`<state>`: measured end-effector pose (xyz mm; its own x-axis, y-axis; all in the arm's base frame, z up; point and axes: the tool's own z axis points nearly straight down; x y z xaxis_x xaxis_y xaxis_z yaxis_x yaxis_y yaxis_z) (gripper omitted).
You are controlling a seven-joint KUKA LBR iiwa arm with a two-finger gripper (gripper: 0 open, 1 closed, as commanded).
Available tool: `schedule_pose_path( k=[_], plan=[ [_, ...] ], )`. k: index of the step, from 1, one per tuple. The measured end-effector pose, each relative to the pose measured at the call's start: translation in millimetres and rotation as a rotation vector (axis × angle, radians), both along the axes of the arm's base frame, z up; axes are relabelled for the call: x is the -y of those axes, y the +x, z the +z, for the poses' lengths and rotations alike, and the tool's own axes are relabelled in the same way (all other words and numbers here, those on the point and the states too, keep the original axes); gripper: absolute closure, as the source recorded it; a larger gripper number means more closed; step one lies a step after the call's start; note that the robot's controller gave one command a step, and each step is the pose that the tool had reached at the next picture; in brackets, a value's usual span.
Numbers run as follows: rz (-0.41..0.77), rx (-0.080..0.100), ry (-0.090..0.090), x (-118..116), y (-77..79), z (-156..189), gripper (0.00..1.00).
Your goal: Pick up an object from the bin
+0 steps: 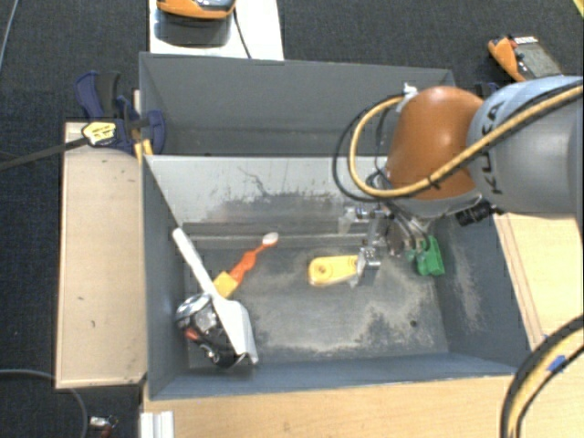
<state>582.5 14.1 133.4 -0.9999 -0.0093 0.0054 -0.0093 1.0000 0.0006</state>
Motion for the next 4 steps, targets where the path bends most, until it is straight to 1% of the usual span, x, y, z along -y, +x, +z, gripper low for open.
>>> schedule_pose_path(
  k=[1, 2, 3, 4],
  plan=[
    [0.000, 0.008, 0.000, 0, 2.0, 5, 0.00],
    [0.127, 0.009, 0.001, -16, 4.6, -55, 0.00],
    [0.150, 0.011, 0.001, -16, 6.5, -43, 0.00],
    [0.145, 0.008, 0.002, -17, 5.3, -56, 0.00]
  ],
)
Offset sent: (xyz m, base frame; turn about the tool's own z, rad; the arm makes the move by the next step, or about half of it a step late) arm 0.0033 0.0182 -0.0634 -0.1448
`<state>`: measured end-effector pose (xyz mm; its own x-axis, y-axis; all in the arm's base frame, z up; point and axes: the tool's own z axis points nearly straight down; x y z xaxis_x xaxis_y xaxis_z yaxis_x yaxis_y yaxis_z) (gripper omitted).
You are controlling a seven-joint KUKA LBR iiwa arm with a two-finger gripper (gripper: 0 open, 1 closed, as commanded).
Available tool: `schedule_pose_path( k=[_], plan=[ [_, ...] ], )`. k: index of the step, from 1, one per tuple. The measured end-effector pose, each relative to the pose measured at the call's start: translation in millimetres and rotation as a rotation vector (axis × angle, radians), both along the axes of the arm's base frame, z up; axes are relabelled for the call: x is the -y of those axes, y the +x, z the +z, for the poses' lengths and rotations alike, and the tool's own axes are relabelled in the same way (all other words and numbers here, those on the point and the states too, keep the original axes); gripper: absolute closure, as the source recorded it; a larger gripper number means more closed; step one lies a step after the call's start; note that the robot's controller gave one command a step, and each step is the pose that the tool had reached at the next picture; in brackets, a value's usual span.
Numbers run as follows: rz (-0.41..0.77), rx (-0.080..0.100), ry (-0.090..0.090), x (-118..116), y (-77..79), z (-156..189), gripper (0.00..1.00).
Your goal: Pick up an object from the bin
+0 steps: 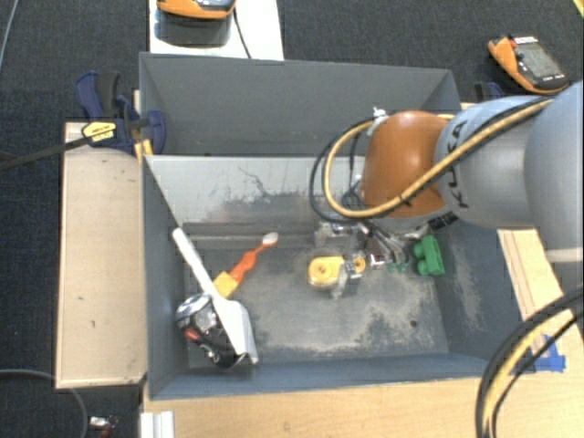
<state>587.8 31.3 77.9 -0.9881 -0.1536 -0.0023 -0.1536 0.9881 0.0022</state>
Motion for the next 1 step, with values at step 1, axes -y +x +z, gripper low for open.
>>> schedule_pose_path(
  k=[1],
  plan=[
    [0.089, 0.008, -0.001, 5.2, 1.2, -6.5, 0.00]
  ],
)
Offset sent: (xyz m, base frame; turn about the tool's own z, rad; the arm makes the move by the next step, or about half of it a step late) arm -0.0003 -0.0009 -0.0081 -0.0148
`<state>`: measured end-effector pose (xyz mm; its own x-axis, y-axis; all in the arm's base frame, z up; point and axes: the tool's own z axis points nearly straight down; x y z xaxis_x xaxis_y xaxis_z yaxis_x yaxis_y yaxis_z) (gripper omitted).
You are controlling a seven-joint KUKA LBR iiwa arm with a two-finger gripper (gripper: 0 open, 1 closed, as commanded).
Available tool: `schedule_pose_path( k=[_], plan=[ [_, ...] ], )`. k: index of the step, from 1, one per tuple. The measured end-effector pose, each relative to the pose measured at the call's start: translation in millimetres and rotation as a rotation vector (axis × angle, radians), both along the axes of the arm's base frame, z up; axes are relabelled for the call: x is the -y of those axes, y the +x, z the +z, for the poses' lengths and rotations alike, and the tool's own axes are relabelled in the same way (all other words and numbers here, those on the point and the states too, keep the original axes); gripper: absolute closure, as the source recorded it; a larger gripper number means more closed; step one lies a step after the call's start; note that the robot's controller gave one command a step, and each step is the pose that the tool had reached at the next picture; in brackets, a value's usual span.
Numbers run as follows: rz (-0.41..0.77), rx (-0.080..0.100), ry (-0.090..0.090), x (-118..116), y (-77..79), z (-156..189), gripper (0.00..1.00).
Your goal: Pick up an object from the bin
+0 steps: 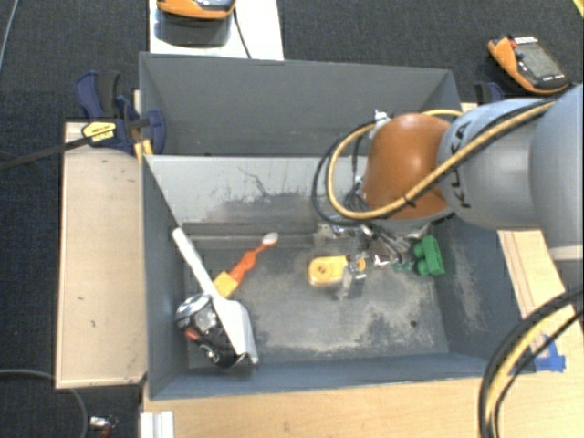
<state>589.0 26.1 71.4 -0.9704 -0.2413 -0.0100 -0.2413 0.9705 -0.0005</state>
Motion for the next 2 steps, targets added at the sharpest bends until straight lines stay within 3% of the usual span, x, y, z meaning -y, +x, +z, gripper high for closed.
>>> schedule_pose_path(
  k=[1, 2],
  plan=[
    [-0.065, -0.001, 0.002, -3.5, 0.1, -0.1, 1.00],
    [-0.073, -0.001, 0.002, -4.0, 0.0, 0.1, 1.00]
  ],
)
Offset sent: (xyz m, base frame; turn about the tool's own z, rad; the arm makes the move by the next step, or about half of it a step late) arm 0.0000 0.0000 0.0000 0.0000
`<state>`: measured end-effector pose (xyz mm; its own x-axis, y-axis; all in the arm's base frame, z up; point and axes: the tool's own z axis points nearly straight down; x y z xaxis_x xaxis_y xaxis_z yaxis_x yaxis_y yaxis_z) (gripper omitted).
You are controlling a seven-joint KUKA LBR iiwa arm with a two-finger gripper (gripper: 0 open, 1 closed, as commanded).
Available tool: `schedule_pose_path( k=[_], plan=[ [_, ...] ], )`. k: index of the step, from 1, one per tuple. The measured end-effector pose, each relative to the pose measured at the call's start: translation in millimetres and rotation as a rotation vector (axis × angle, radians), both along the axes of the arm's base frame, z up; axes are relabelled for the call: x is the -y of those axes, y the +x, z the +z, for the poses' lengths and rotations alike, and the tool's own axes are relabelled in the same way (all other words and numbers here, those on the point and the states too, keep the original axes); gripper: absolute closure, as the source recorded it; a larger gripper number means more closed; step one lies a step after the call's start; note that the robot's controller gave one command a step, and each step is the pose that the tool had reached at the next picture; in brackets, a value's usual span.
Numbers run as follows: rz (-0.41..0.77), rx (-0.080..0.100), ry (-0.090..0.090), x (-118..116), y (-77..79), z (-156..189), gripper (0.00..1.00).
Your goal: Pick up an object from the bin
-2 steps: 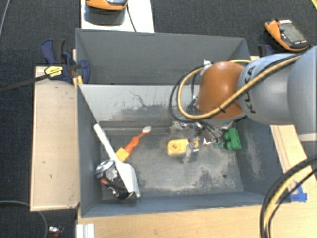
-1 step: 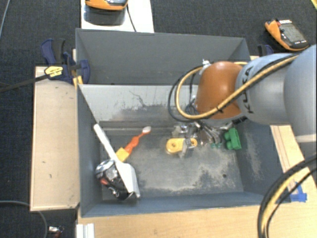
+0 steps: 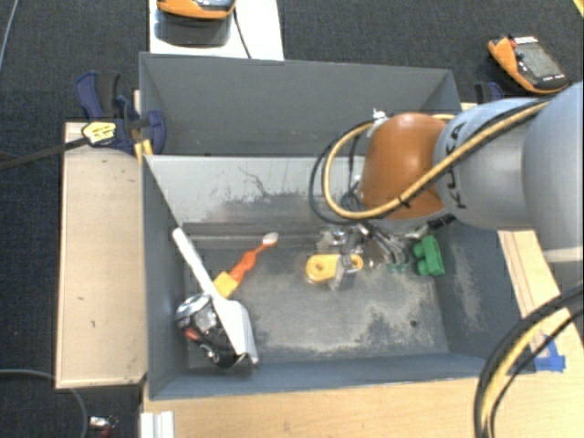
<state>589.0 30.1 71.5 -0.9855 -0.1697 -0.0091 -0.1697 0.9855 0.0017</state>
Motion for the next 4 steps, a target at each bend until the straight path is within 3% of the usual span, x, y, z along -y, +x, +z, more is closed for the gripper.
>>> schedule_pose_path(
  k=[2, 4],
  plan=[
    [0.000, -0.005, 0.000, 0, -2.0, 42, 1.00],
    [-0.002, 0.006, 0.001, 0, 0.8, 87, 1.00]
  ],
)
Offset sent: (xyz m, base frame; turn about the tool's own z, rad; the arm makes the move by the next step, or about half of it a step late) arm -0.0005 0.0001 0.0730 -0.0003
